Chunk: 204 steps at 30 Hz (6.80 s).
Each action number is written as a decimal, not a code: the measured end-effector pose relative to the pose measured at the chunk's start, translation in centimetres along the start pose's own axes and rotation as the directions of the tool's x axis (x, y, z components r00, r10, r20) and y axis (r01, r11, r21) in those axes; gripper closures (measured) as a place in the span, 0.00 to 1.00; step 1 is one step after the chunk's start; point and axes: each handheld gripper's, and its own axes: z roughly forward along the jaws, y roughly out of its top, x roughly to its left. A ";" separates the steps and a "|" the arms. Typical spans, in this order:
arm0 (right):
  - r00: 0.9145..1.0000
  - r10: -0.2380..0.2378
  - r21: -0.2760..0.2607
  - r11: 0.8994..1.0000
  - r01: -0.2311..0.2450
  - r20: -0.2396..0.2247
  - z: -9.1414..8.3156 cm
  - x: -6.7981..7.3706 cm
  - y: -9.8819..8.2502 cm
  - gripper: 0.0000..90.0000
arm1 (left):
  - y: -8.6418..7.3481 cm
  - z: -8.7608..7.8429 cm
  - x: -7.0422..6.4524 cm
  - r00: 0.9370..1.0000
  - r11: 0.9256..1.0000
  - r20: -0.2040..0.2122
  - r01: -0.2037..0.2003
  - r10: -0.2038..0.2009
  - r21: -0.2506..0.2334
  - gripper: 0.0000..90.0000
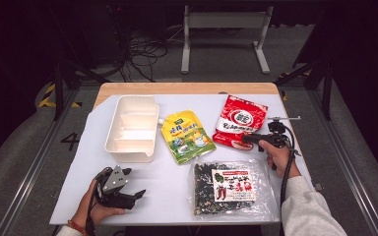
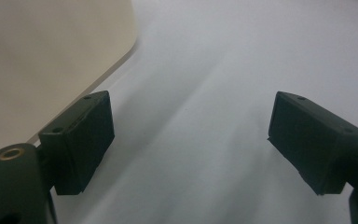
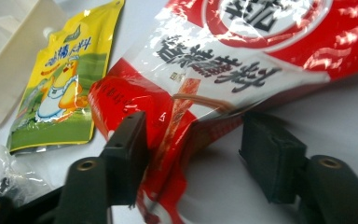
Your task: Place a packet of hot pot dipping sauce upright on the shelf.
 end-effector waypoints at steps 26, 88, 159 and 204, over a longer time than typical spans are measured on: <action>0.958 -0.285 -0.121 0.950 0.288 0.040 -2.8 2.9 -1.4 0.85 | 3.6 -1.1 -0.6 0.991 0.990 0.127 0.060 -0.043 -0.129 0.19; 0.735 -0.656 -0.256 0.750 0.610 -0.169 -1.7 15.2 -4.8 0.84 | 14.3 4.8 -0.7 0.983 0.940 0.181 0.038 0.026 -0.339 1.00; 0.901 -0.425 -0.141 0.890 0.433 0.082 -7.7 8.6 -9.7 0.32 | 14.8 0.5 19.5 0.997 0.956 -0.077 -0.013 -0.010 -0.292 1.00; 0.897 -0.438 -0.089 0.893 0.442 0.058 -6.3 9.0 -9.8 0.31 | 9.8 4.3 20.7 0.980 0.989 -0.173 0.083 -0.103 -0.121 0.96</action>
